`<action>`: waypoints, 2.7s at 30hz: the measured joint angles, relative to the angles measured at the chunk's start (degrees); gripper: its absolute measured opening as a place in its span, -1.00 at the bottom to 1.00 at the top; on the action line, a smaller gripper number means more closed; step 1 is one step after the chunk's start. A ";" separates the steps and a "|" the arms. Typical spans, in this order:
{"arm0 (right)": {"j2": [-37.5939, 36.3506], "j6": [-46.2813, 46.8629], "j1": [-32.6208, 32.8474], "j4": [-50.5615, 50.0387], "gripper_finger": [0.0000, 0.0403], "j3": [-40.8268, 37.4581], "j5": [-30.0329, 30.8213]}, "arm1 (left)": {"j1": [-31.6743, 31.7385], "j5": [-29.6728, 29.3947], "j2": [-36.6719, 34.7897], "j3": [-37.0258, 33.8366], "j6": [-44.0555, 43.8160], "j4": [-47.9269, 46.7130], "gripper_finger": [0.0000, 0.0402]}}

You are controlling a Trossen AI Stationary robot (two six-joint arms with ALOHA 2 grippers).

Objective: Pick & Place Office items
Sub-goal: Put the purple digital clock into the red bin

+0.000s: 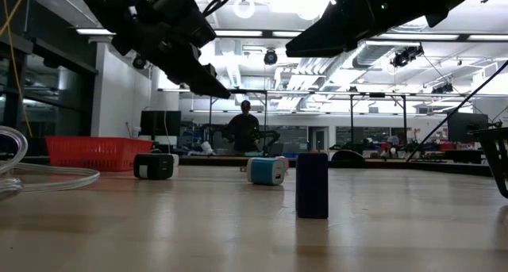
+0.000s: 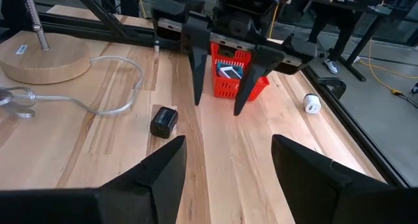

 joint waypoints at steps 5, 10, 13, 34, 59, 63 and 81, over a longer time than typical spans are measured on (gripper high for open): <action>0.00 0.01 0.01 0.00 0.05 0.00 0.00 | -0.02 0.00 0.00 0.00 -0.09 0.45 -0.04; 0.00 0.00 0.00 0.00 0.05 0.00 0.00 | -0.01 -0.02 -0.01 0.00 -0.11 0.65 -0.04; 0.00 0.02 0.00 0.00 0.05 0.00 0.00 | -0.01 -0.02 -0.02 0.00 -0.11 0.79 -0.04; 0.00 7.61 0.00 1.01 0.05 0.00 0.02 | -0.02 -0.09 -0.02 0.00 -0.12 0.73 -0.04; 1.42 9.74 18.96 -4.89 0.05 6.30 15.36 | -0.01 -0.08 -0.04 -0.04 -0.11 0.72 -0.04; 4.39 7.69 20.77 -11.42 0.05 11.77 14.45 | -0.02 -0.09 -0.04 -0.04 -0.11 0.97 -0.04; 7.43 -13.97 11.98 -20.31 0.05 16.00 -26.65 | -0.01 -0.09 -0.04 -0.04 -0.11 1.54 -0.04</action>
